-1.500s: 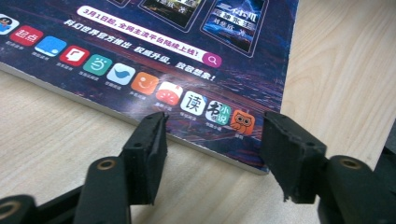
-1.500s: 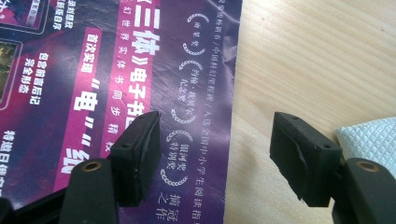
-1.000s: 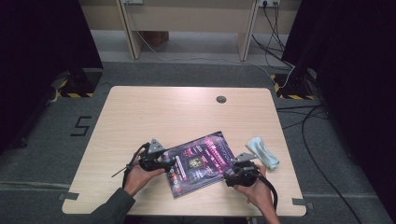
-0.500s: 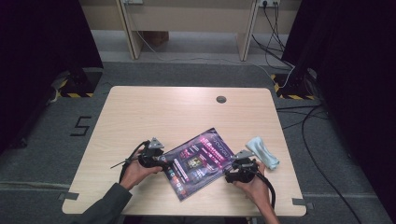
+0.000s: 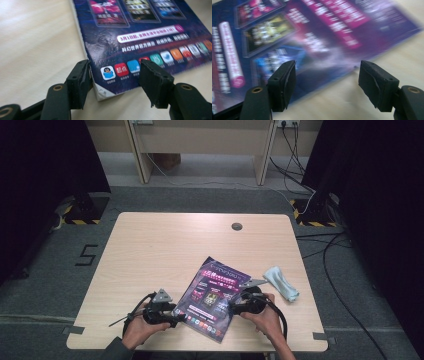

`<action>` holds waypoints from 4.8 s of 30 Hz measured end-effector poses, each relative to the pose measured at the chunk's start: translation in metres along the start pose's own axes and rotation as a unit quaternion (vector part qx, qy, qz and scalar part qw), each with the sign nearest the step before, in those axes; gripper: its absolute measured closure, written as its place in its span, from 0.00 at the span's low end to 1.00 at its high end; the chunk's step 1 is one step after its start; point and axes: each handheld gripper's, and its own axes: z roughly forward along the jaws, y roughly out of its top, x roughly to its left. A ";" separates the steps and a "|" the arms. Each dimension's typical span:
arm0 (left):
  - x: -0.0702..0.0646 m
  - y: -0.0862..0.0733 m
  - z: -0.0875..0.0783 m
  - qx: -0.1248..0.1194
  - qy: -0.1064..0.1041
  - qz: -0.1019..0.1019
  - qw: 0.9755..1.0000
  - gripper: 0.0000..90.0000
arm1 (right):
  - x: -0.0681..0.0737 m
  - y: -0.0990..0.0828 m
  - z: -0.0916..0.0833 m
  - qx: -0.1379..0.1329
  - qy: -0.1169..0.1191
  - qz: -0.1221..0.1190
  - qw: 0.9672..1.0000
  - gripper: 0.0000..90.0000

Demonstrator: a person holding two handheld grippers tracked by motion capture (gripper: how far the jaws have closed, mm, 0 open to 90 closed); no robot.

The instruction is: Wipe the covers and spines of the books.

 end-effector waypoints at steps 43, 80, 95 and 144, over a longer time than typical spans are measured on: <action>-0.029 -0.003 0.009 -0.036 -0.036 0.026 0.998 0.44 | -0.102 0.020 -0.055 -0.057 -0.160 0.050 0.984 0.44; -0.026 0.011 0.028 -0.029 0.000 0.021 0.999 0.28 | -0.055 0.052 -0.036 -0.080 -0.031 -0.049 0.995 0.83; -0.051 0.007 0.028 -0.020 0.005 0.045 0.999 0.28 | -0.024 0.069 0.013 -0.014 -0.048 -0.072 0.996 0.59; -0.048 0.001 0.029 -0.039 -0.009 0.044 0.998 0.27 | -0.053 0.071 0.036 -0.055 -0.102 -0.034 0.993 0.57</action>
